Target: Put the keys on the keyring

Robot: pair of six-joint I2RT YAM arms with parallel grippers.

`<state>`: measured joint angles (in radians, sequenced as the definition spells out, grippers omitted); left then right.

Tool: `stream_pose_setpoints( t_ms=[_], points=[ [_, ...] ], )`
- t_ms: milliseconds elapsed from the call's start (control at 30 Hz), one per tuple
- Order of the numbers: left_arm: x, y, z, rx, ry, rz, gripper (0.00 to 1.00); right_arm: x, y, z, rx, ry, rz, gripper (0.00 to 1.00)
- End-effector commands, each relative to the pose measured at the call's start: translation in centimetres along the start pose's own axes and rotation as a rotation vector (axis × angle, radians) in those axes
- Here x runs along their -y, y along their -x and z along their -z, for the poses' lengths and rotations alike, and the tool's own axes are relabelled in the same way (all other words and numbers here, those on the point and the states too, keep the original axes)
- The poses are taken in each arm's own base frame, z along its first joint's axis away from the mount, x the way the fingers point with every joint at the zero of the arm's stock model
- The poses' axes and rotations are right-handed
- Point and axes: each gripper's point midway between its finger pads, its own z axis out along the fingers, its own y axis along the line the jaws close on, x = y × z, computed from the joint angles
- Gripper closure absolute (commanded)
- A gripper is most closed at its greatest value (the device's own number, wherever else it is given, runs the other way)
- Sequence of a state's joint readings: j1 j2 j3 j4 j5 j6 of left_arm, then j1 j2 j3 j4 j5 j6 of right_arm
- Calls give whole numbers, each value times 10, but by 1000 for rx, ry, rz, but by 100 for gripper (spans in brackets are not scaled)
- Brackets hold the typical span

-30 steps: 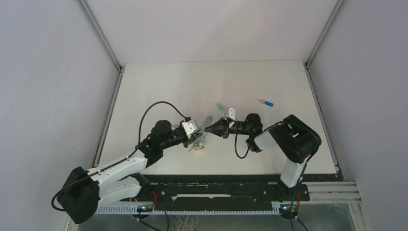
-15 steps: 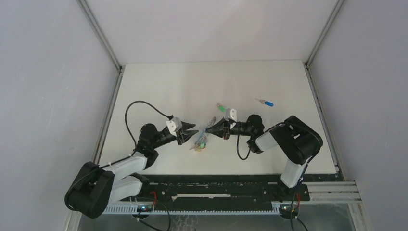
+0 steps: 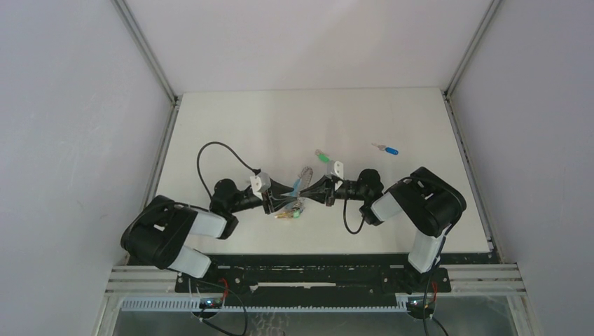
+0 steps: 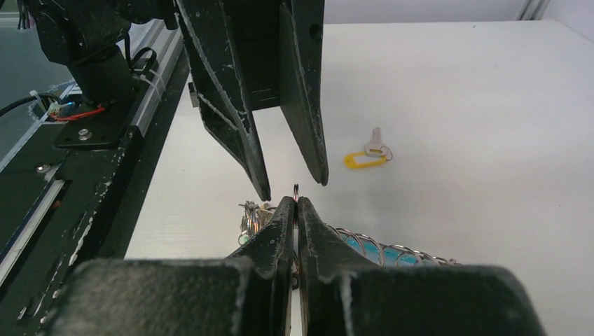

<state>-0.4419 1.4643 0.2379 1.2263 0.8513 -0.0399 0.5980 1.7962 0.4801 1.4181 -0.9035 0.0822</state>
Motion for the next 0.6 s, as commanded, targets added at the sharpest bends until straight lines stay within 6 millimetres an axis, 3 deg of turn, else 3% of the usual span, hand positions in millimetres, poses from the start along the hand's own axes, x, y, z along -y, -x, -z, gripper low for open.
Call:
stream_pose_setpoints(
  t_ms=[0,567],
  points=[
    [-2,32,-7,104,-35,-91,61,-1,11,-1,38,8,62,100],
    [-10,19,-12,57,-30,-66,81,-6,9,0,32,32,69,100]
  ],
)
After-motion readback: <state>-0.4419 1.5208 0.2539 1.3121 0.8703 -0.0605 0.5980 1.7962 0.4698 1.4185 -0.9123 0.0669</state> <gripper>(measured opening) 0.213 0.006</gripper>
